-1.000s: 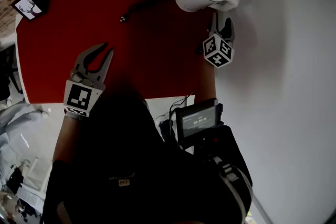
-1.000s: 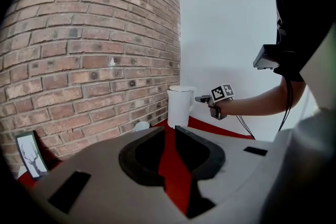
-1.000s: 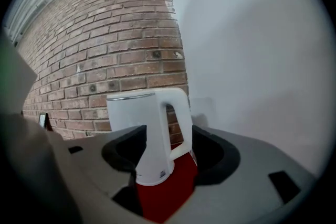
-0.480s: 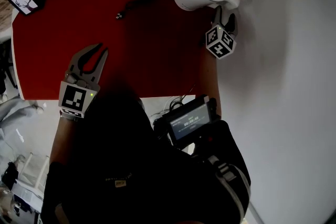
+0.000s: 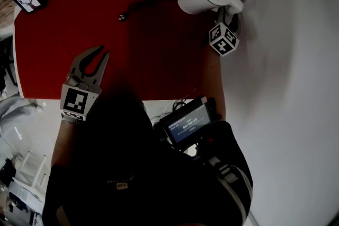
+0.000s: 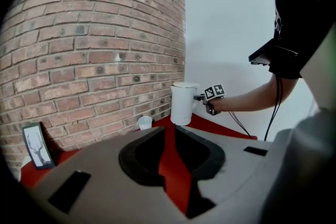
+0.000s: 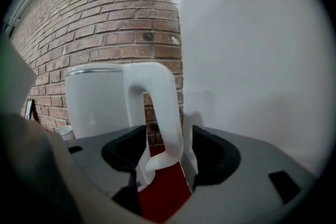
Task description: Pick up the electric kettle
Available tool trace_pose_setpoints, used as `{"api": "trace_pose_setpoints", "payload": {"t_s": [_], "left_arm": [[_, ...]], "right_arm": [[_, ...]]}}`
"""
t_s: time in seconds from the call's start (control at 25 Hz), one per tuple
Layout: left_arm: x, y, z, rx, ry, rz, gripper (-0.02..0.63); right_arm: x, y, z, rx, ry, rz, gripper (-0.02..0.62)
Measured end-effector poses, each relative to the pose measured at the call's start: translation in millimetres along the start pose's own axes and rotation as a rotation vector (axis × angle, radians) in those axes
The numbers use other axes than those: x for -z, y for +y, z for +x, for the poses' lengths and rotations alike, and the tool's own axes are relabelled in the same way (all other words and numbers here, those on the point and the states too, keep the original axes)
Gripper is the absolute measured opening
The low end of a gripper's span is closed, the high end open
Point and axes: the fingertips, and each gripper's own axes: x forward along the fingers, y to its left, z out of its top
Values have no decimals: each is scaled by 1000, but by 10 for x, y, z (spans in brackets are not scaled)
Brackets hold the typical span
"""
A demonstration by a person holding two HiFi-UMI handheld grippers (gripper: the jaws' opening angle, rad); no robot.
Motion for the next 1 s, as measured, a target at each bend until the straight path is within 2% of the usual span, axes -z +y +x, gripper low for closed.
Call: {"api": "trace_pose_setpoints", "payload": {"t_s": [1.0], "left_arm": [[48, 27, -73, -73, 21, -44, 54]], "right_arm": [[133, -178, 514, 44, 49, 36, 262]]}}
